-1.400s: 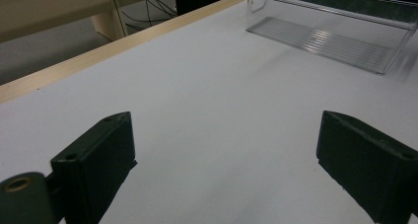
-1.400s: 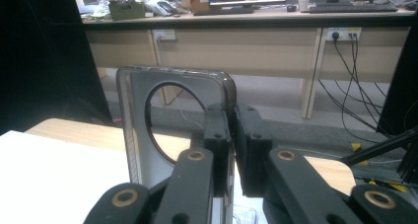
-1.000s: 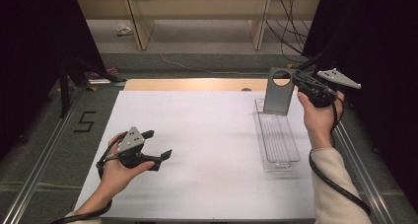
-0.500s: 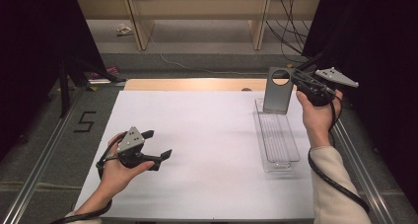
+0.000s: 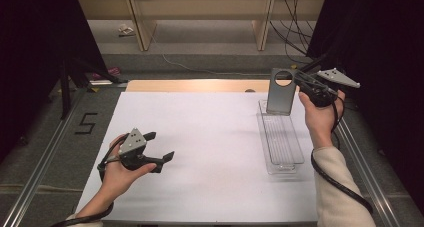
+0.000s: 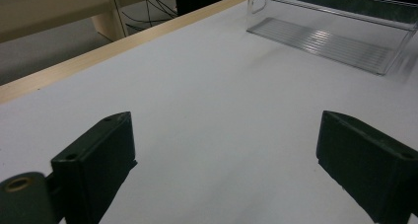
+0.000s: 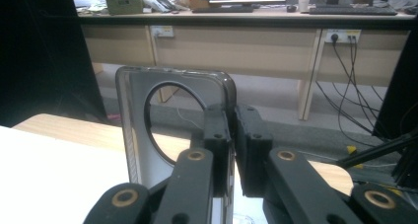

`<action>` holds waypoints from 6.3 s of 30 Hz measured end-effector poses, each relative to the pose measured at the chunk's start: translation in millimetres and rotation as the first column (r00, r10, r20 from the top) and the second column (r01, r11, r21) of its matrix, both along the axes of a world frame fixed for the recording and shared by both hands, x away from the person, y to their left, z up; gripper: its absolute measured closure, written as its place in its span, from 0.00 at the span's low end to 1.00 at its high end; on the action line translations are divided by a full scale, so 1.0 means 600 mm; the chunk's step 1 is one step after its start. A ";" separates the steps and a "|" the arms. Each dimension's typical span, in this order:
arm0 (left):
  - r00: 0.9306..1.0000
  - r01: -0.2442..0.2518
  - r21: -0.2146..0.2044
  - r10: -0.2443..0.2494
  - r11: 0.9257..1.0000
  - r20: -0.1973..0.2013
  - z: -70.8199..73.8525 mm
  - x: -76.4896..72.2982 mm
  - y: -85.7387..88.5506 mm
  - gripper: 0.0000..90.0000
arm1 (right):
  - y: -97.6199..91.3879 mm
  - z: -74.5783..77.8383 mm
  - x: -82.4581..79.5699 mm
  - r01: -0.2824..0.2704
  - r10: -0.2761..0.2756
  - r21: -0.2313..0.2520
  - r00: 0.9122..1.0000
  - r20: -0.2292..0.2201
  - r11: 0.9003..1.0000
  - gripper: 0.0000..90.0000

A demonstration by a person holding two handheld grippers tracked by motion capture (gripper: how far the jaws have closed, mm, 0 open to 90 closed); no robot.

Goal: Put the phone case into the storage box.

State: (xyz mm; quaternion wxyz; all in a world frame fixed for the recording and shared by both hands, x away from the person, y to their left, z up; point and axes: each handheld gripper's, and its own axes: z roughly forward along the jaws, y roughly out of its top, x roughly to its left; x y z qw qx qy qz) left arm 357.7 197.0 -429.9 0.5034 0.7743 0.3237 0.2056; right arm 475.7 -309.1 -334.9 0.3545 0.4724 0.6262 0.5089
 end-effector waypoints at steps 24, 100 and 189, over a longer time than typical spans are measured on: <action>1.000 0.004 0.002 -0.004 1.000 0.001 0.001 -0.001 -0.002 0.09 | 0.010 -0.013 0.013 -0.002 0.001 -0.022 1.000 -0.013 1.000 0.94; 1.000 0.006 -0.001 -0.006 1.000 -0.007 -0.002 0.000 -0.003 0.09 | 0.011 -0.035 0.064 0.020 -0.023 -0.039 0.997 -0.073 0.999 0.94; 1.000 0.007 -0.003 -0.007 1.000 -0.006 -0.001 0.001 -0.003 0.09 | 0.018 -0.100 0.113 0.023 -0.033 -0.053 0.981 -0.189 0.998 0.94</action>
